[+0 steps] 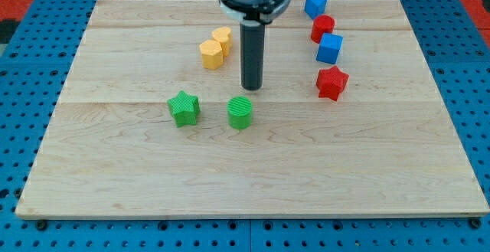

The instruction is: Move the yellow hexagon diagonally bottom left to the yellow heart

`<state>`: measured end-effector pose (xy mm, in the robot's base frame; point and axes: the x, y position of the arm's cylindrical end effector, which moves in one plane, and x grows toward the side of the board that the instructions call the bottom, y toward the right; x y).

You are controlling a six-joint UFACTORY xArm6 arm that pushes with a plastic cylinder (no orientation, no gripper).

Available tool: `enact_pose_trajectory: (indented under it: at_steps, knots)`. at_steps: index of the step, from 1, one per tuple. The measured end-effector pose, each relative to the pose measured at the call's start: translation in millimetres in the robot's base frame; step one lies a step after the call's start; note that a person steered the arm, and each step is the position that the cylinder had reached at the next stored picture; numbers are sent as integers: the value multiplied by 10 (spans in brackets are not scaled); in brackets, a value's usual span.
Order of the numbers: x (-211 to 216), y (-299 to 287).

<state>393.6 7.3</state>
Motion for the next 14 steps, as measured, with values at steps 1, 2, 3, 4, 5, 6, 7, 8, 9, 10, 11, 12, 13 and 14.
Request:
enact_pose_trajectory:
  at_steps: [1, 2, 3, 4, 5, 6, 7, 8, 9, 10, 11, 12, 13, 14]
  knots:
    - [-506, -43]
    - [-588, -340]
    - [-231, -999]
    - [-421, -1220]
    - [-675, -1371]
    - [-201, -1688]
    - [232, -1845]
    - [160, -1856]
    - [-299, -1959]
    - [-869, -1986]
    - [-1165, -1683]
    - [-990, -883]
    - [-951, -236]
    - [-1142, -73]
